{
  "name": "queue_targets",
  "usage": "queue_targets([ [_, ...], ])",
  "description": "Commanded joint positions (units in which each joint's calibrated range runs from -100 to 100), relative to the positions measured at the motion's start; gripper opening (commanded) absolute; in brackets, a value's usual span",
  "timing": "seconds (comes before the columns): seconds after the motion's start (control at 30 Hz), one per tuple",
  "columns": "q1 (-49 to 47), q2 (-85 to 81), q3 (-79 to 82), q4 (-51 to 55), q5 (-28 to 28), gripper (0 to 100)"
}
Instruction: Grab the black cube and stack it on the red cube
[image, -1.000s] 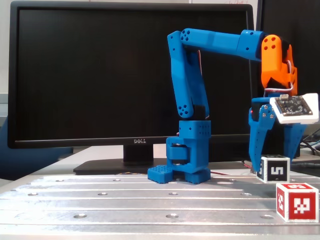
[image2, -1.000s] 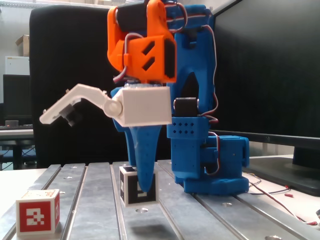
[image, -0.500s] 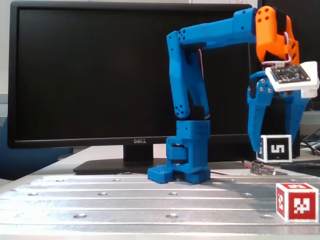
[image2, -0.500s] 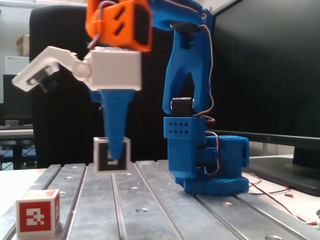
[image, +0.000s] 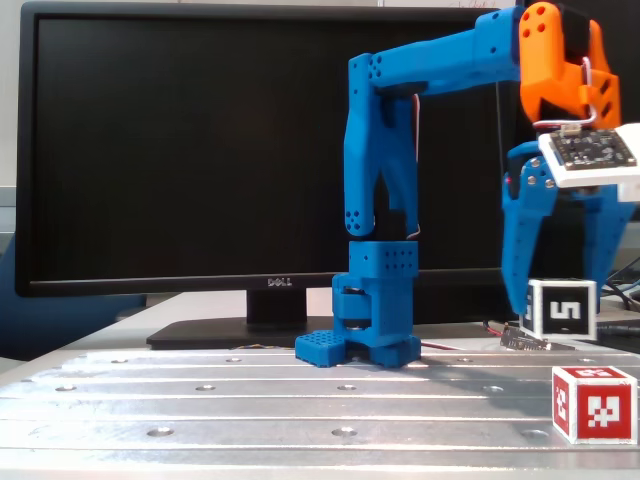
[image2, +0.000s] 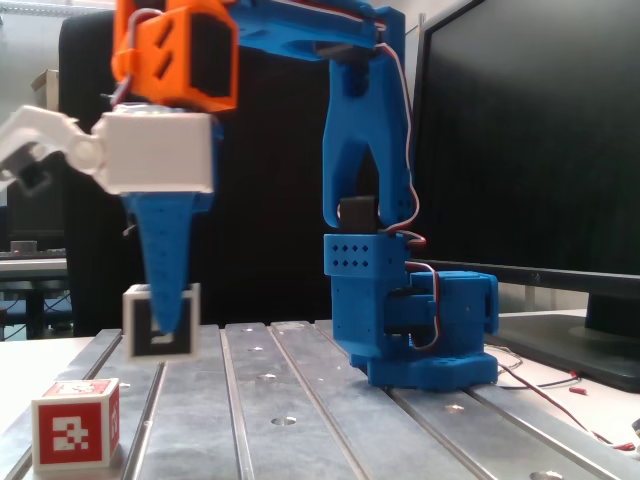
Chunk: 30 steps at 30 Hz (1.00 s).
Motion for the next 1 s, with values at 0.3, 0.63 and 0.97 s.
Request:
queue_targets([
  [0.3,2.15,6.45,-11.73,0.26,0.1,19],
  [0.63,3.63,11.71,-17.79,0.26,1.31,18],
  [0.97,4.44,12.55,-18.42,0.01,2.21,18],
])
